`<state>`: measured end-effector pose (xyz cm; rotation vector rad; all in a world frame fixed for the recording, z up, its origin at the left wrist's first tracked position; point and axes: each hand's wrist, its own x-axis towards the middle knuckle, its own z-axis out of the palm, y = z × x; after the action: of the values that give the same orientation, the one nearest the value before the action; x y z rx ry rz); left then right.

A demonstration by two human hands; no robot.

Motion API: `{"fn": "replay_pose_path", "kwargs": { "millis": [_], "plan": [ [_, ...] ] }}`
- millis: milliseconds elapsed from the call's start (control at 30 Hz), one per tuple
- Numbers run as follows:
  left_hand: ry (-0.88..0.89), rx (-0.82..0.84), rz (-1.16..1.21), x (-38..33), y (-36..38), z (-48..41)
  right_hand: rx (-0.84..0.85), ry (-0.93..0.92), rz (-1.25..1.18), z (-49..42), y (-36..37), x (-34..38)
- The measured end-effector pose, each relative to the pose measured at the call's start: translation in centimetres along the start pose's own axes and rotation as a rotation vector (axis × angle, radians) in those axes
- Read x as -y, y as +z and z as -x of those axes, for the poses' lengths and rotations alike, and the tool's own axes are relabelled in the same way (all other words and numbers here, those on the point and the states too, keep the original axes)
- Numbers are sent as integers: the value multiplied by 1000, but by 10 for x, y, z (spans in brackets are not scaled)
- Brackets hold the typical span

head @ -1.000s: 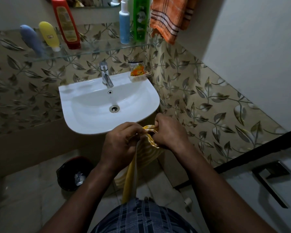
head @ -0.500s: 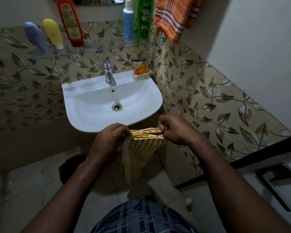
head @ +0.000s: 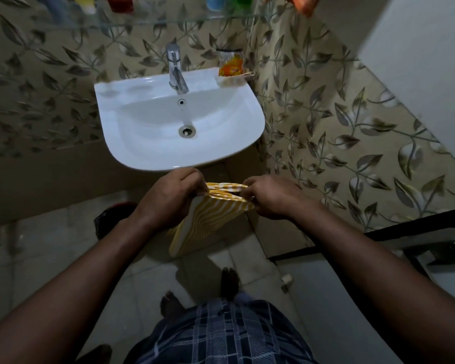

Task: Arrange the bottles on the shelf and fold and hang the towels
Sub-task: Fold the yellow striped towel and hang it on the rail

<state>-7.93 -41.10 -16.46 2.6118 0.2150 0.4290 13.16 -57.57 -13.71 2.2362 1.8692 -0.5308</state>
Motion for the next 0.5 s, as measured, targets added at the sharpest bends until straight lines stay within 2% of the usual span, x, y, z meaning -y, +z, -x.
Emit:
{"fn": "replay_pose_path", "kwargs": {
  "millis": [67,233,367,500],
  "plan": [
    [-46,16,-14,6,6,3,59,54,-1,-3,2,5],
    [-177,49,4,19,16,19,28,168,-88,-3,14,2],
    [-188,61,19,23,25,29,-27,211,-38,-5,27,9],
    [-176,41,75,19,32,29,41,164,63,-7,34,27]
  ]
}}
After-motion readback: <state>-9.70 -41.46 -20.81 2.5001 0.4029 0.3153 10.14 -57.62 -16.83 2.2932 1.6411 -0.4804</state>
